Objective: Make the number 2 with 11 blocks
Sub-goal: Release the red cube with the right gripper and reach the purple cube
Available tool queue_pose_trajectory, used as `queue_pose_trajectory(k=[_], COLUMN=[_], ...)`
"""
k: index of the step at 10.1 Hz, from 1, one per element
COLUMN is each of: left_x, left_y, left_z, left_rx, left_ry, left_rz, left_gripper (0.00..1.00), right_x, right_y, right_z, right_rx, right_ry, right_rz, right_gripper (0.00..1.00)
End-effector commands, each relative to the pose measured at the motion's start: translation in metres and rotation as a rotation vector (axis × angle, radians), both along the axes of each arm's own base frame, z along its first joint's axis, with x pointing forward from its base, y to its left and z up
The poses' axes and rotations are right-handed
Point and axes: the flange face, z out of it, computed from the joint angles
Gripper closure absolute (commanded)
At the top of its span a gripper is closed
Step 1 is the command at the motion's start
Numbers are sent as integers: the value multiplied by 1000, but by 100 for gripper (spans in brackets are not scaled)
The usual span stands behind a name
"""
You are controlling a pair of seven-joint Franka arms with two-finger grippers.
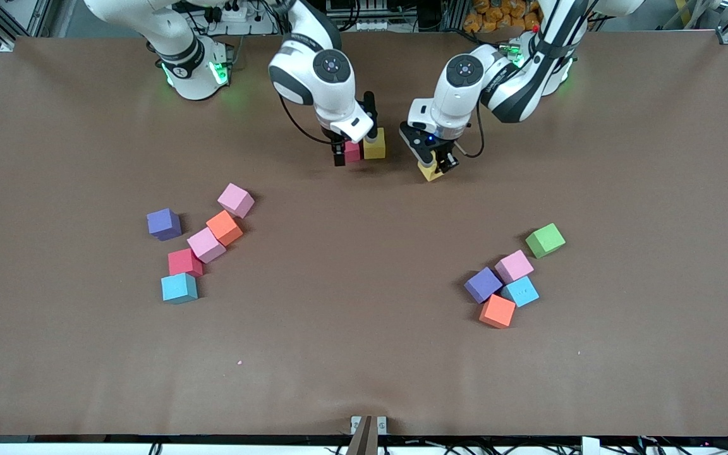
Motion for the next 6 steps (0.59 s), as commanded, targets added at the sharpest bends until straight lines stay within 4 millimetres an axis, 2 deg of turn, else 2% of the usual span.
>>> queue_pose_trajectory(k=[1,2,4,6], left_x=[-6,-12,-19,-28], left_y=[-5,-9,-16,-22], left_z=[6,5,6,2], left_rx=[-5,-5,-1,22], left_ry=[-28,-25,-32,-53], left_rz=[-21,-38,-78,-161], left_gripper=[57,57,57,57], right_x=[2,11,48,93], right_y=[-23,-43,-99,-154], right_z=[40,61,116,134], right_rx=[-29,-60,-69,-53], right_ry=[27,69,31,-8], right_rz=[-75,-95,-162,-303], right_gripper=[0,0,0,0])
